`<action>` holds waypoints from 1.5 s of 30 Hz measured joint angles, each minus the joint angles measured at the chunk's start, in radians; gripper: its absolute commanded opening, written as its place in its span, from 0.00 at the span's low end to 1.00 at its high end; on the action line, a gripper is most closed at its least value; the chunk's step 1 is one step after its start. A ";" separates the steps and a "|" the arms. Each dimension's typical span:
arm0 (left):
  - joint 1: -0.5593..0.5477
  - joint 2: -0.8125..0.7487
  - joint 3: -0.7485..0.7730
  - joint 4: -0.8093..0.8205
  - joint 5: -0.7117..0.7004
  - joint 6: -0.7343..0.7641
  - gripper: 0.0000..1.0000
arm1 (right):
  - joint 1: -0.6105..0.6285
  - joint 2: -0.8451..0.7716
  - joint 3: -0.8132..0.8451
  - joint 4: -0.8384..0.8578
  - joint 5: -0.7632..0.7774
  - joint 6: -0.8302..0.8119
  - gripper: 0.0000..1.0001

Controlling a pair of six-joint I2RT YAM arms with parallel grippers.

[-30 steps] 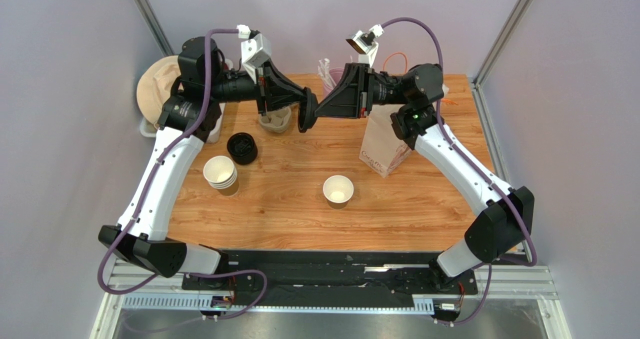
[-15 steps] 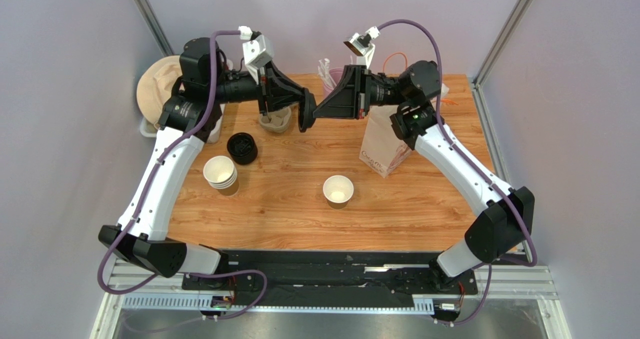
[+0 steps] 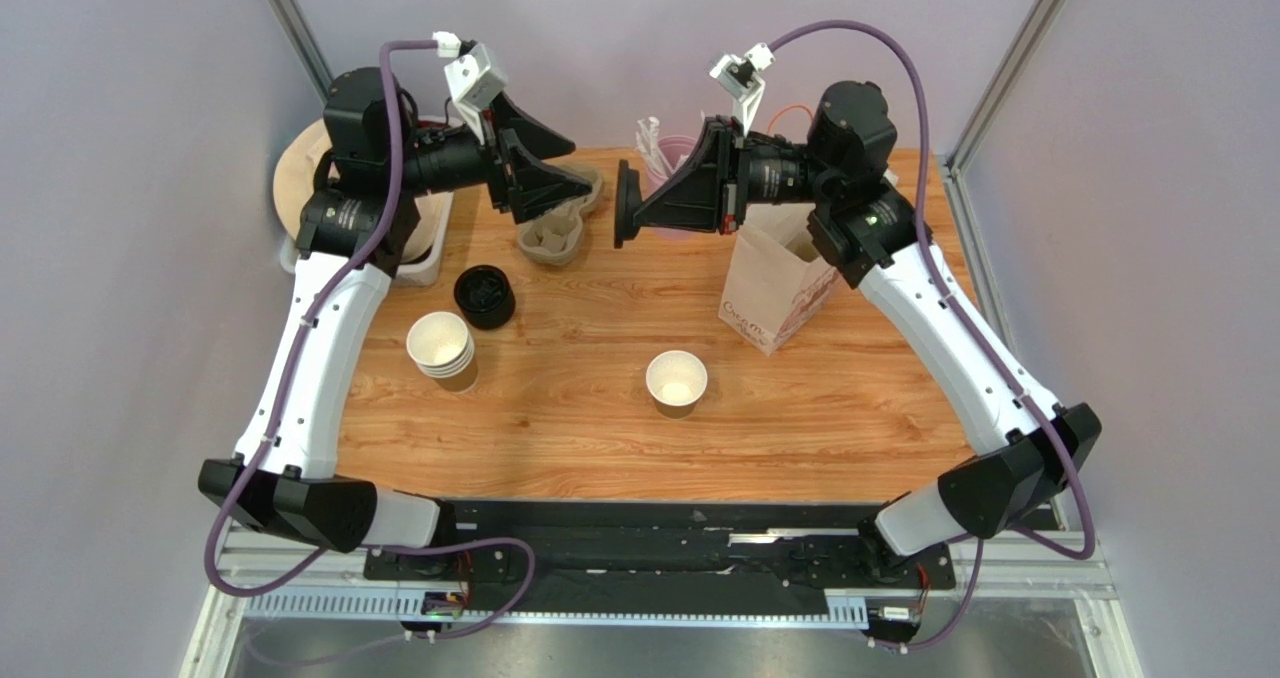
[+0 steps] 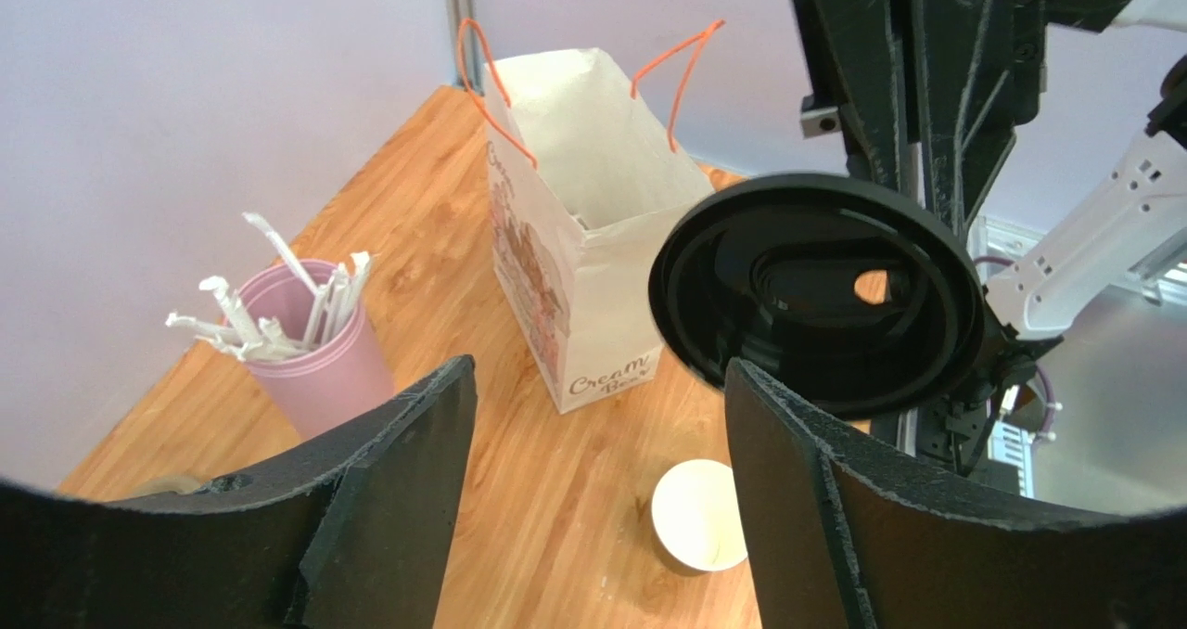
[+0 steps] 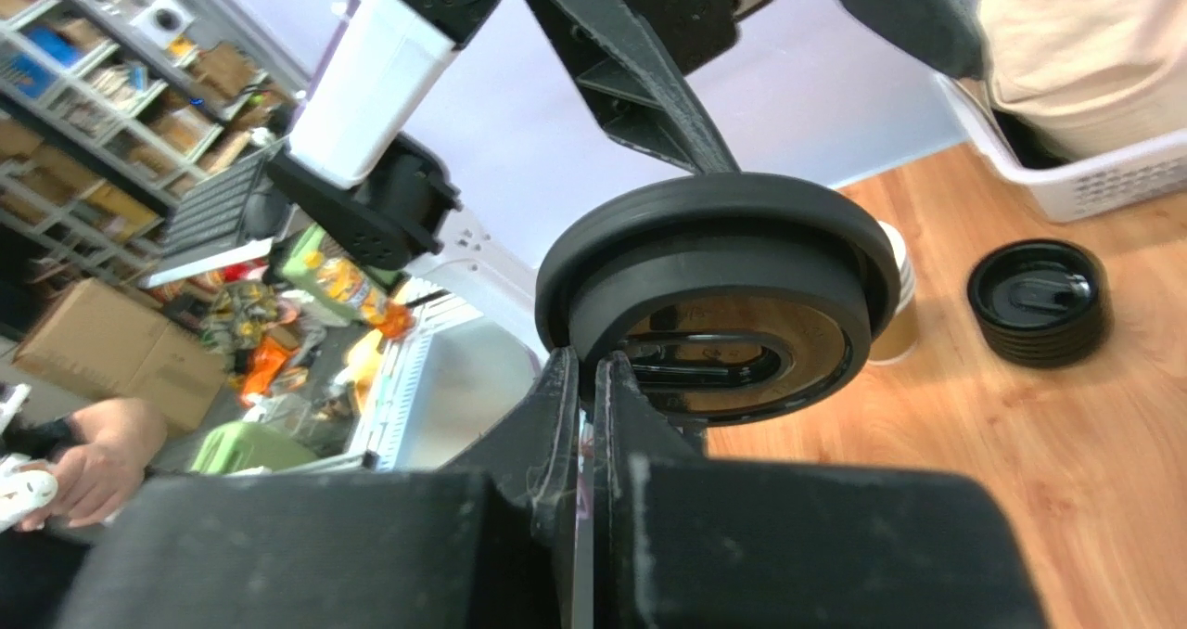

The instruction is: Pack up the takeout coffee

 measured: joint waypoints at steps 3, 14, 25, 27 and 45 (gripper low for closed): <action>0.042 -0.016 -0.008 0.011 0.002 -0.022 0.77 | -0.005 0.000 0.089 -0.206 0.041 -0.173 0.00; 0.266 -0.166 -0.167 0.024 -0.058 -0.075 0.78 | 0.111 -0.014 0.185 -0.886 0.426 -0.829 0.00; 0.491 -0.239 -0.219 -0.025 -0.106 -0.106 0.79 | 0.436 -0.011 -0.061 -1.184 0.981 -1.199 0.00; 0.523 -0.238 -0.220 -0.031 -0.105 -0.119 0.79 | 0.456 0.001 -0.068 -1.219 1.046 -1.230 0.00; 0.566 -0.327 -0.304 -0.013 -0.116 -0.140 0.79 | 0.592 0.264 0.017 -1.312 1.254 -1.318 0.00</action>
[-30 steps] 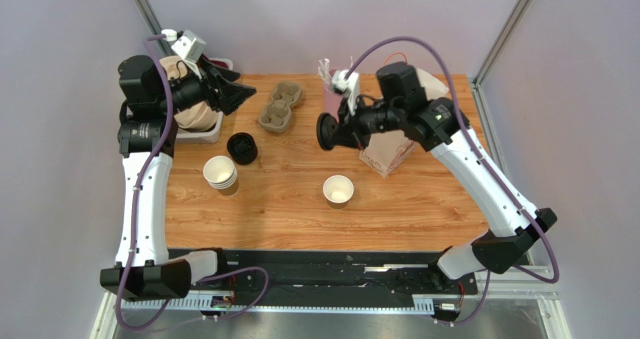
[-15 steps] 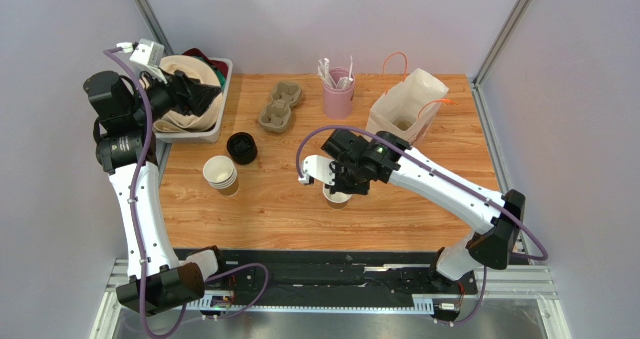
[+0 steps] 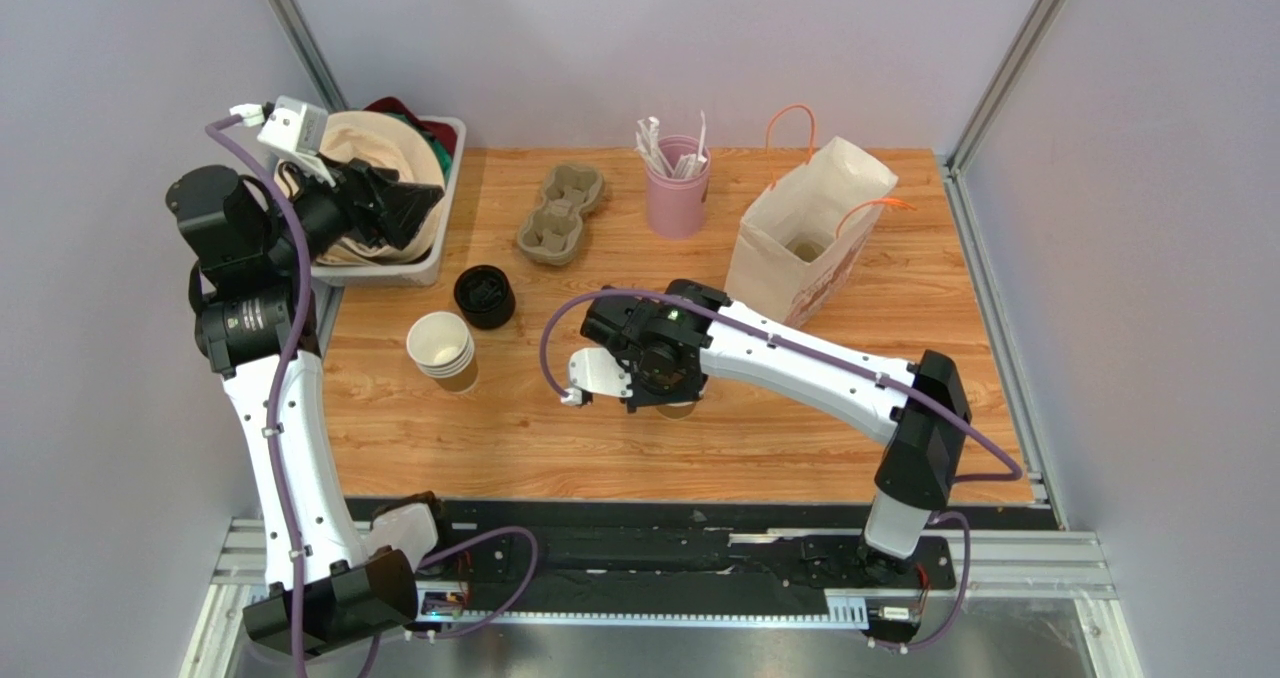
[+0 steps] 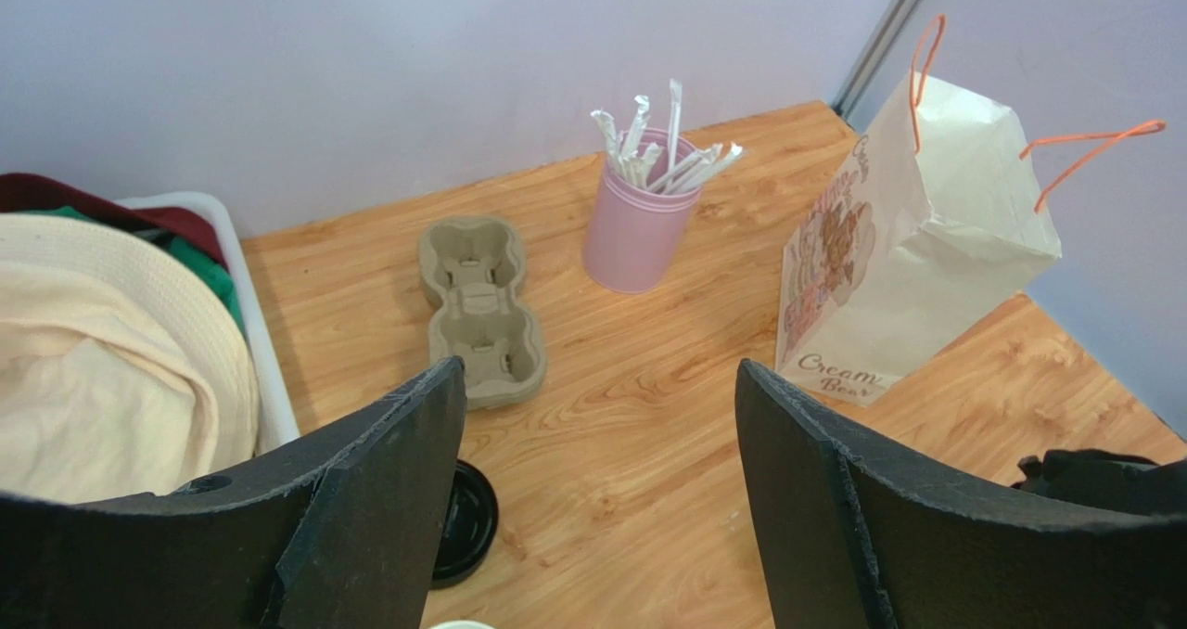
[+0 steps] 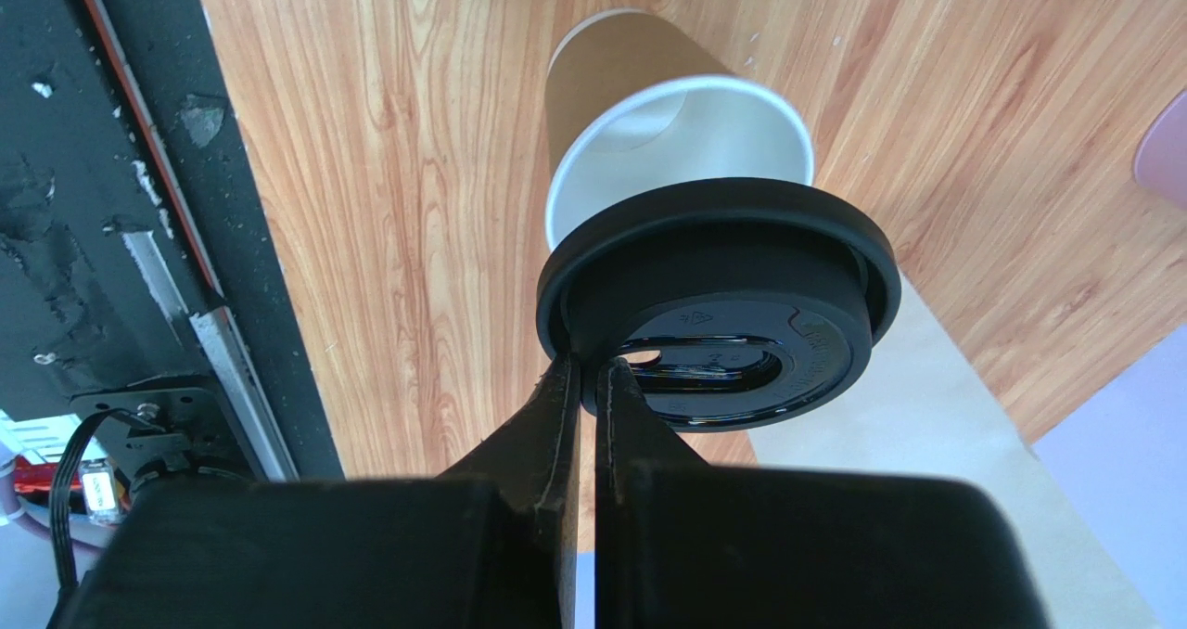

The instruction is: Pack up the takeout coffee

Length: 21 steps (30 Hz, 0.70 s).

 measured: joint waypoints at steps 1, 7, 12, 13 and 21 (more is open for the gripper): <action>0.001 -0.001 -0.002 0.003 -0.001 0.000 0.79 | 0.003 0.013 0.013 0.000 0.004 0.000 0.00; 0.008 -0.001 -0.010 0.005 -0.005 -0.005 0.79 | 0.011 0.105 0.084 -0.010 0.015 0.016 0.00; 0.010 -0.002 -0.010 0.005 -0.005 -0.006 0.79 | 0.019 0.147 0.122 -0.008 0.017 0.045 0.00; 0.010 -0.002 -0.010 0.004 -0.005 -0.006 0.79 | 0.022 0.147 0.122 -0.010 0.018 0.051 0.00; 0.011 -0.002 -0.010 0.005 -0.005 -0.012 0.79 | 0.032 0.143 0.107 -0.010 0.018 0.084 0.00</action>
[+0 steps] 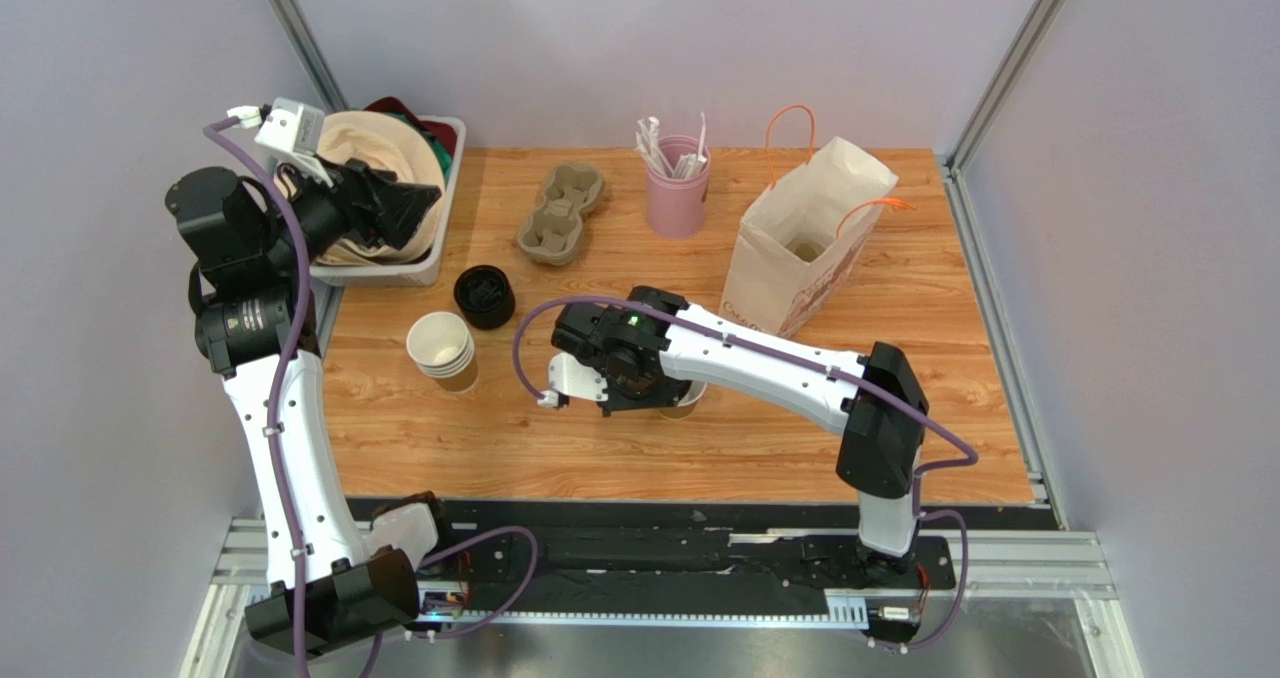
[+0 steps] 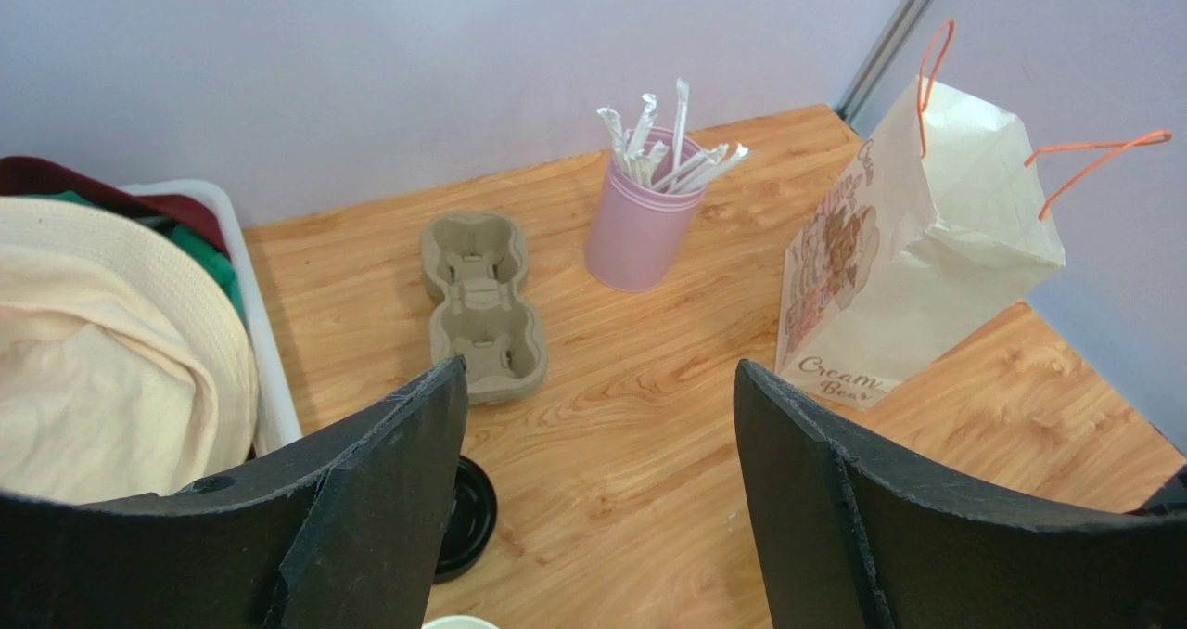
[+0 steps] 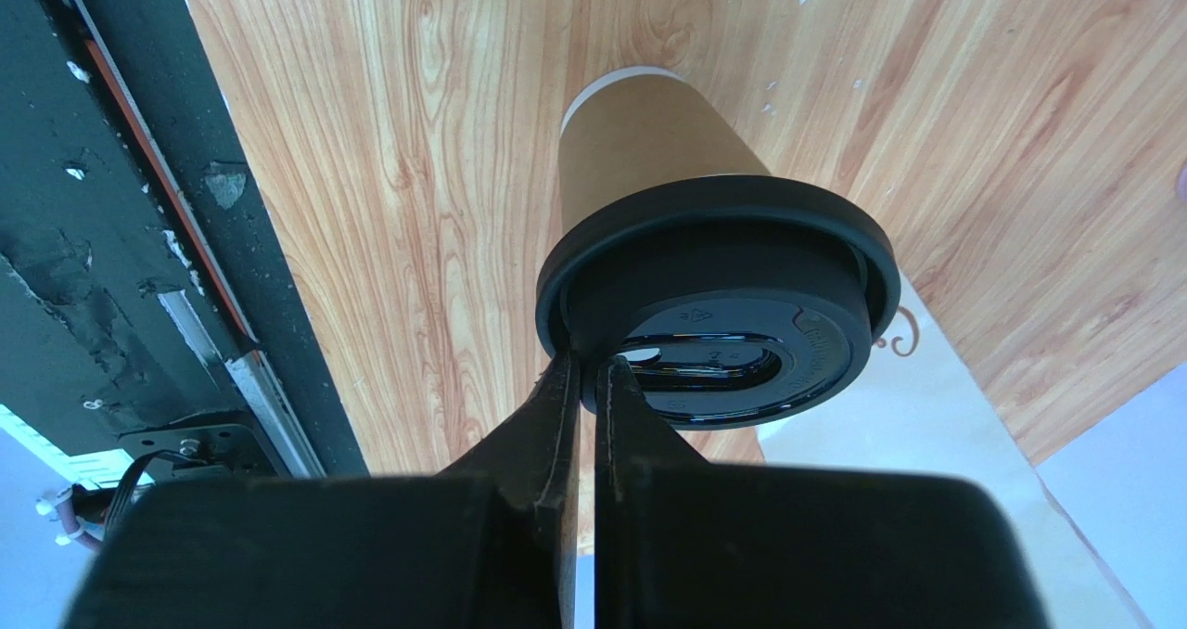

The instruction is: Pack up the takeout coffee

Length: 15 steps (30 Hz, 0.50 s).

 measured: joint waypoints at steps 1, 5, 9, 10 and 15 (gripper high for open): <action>0.000 0.000 0.000 0.000 0.000 -0.001 0.79 | 0.000 -0.002 -0.008 -0.001 0.001 0.002 0.00; 0.000 0.000 0.000 0.000 0.000 -0.004 0.78 | 0.000 -0.003 -0.037 -0.003 0.008 0.008 0.00; 0.000 0.000 0.000 0.000 0.000 -0.008 0.78 | 0.000 -0.003 -0.046 -0.003 0.015 0.011 0.00; 0.000 0.000 0.000 0.001 0.000 -0.009 0.78 | -0.001 -0.003 -0.046 -0.003 0.016 0.012 0.00; 0.000 -0.001 -0.008 0.005 0.001 -0.011 0.78 | -0.014 -0.003 -0.046 -0.003 0.019 0.014 0.00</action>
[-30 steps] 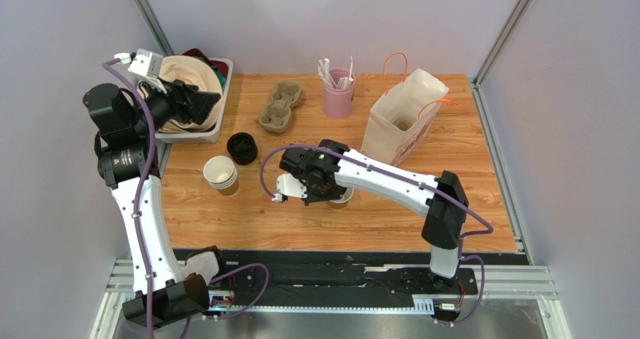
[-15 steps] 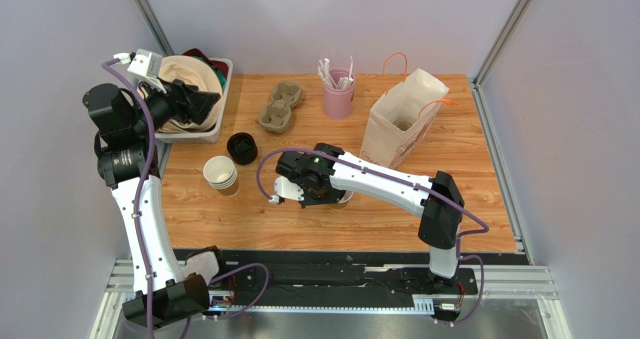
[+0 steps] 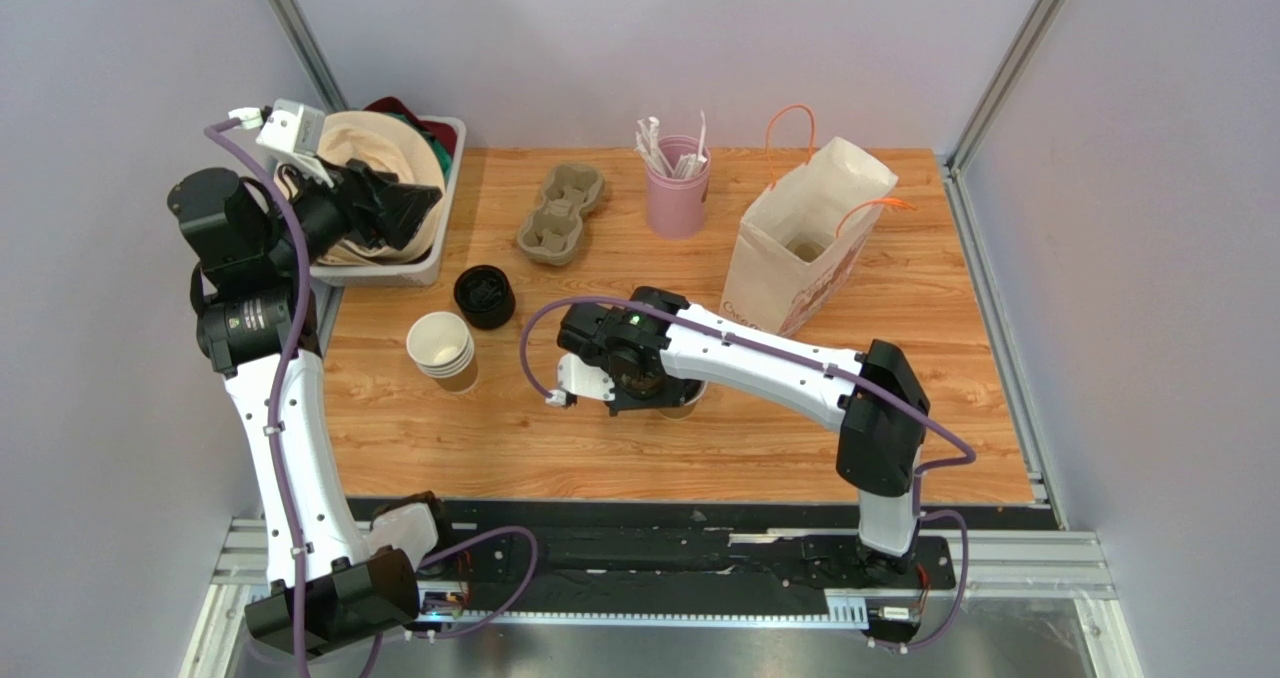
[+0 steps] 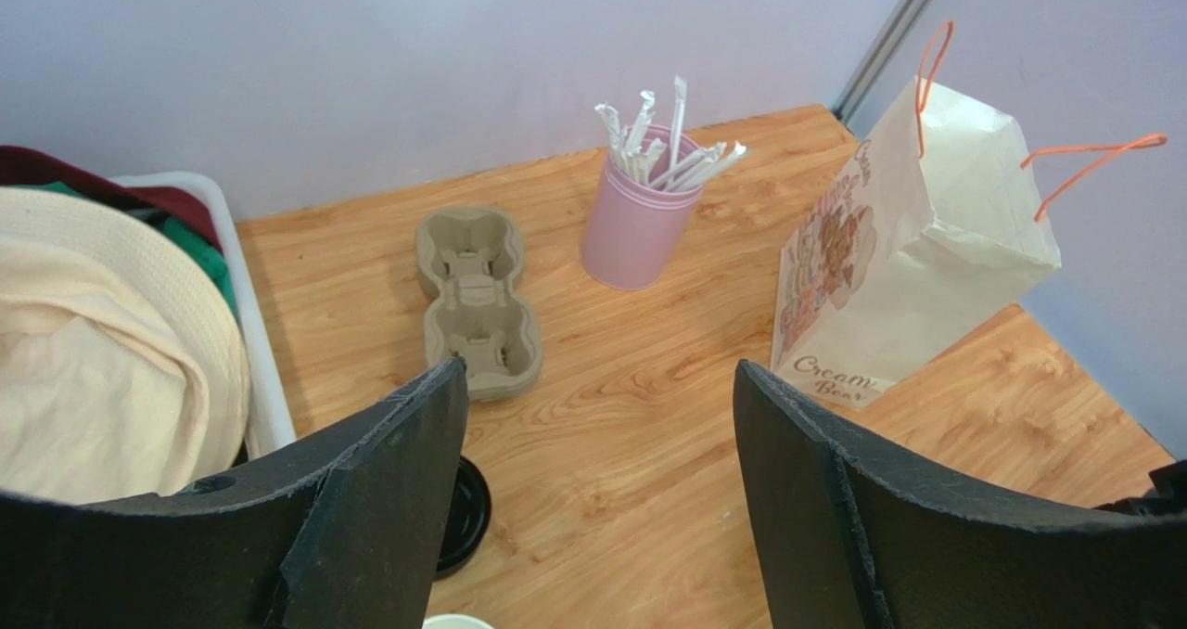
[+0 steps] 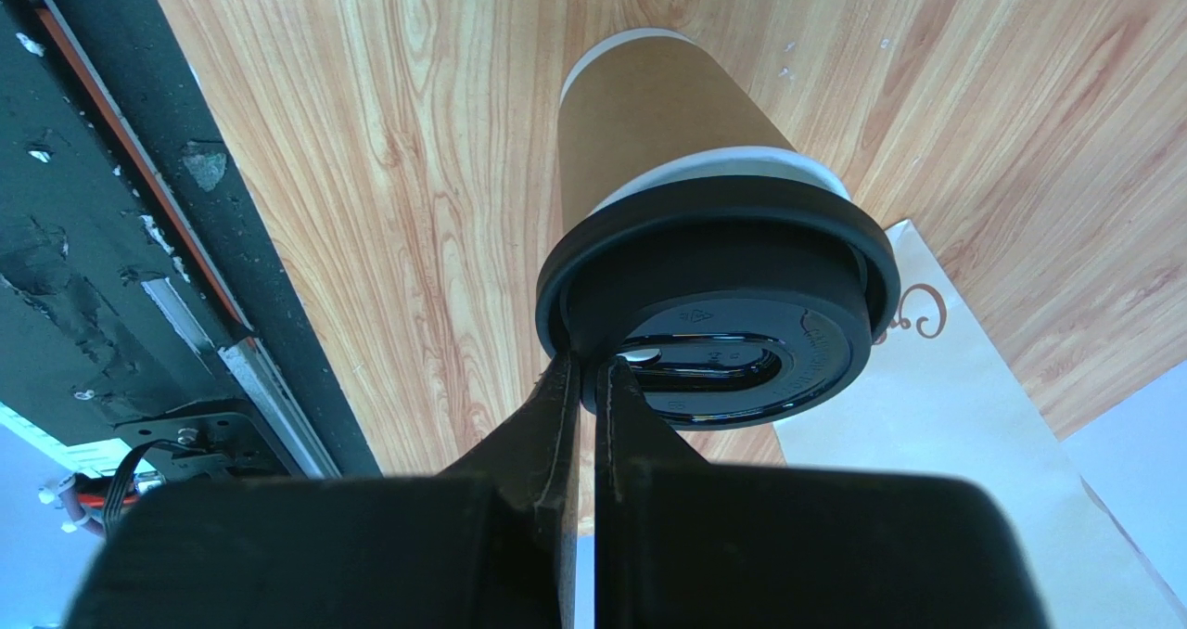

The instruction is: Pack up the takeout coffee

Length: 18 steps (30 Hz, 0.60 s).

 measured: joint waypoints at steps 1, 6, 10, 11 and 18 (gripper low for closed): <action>0.000 0.000 -0.003 0.000 0.000 -0.001 0.78 | -0.003 0.000 0.000 0.000 0.000 0.000 0.00; 0.000 0.000 -0.007 0.001 0.000 -0.007 0.78 | -0.016 0.000 -0.002 0.000 0.000 0.001 0.00; 0.000 0.000 -0.007 0.007 0.001 -0.015 0.78 | -0.018 0.000 -0.011 0.000 -0.001 0.001 0.00; 0.000 0.000 -0.007 0.007 0.002 -0.017 0.78 | -0.019 0.000 -0.015 0.000 -0.001 0.001 0.00; 0.000 0.000 -0.016 0.014 0.004 -0.018 0.78 | -0.019 0.003 -0.016 0.000 -0.006 0.005 0.00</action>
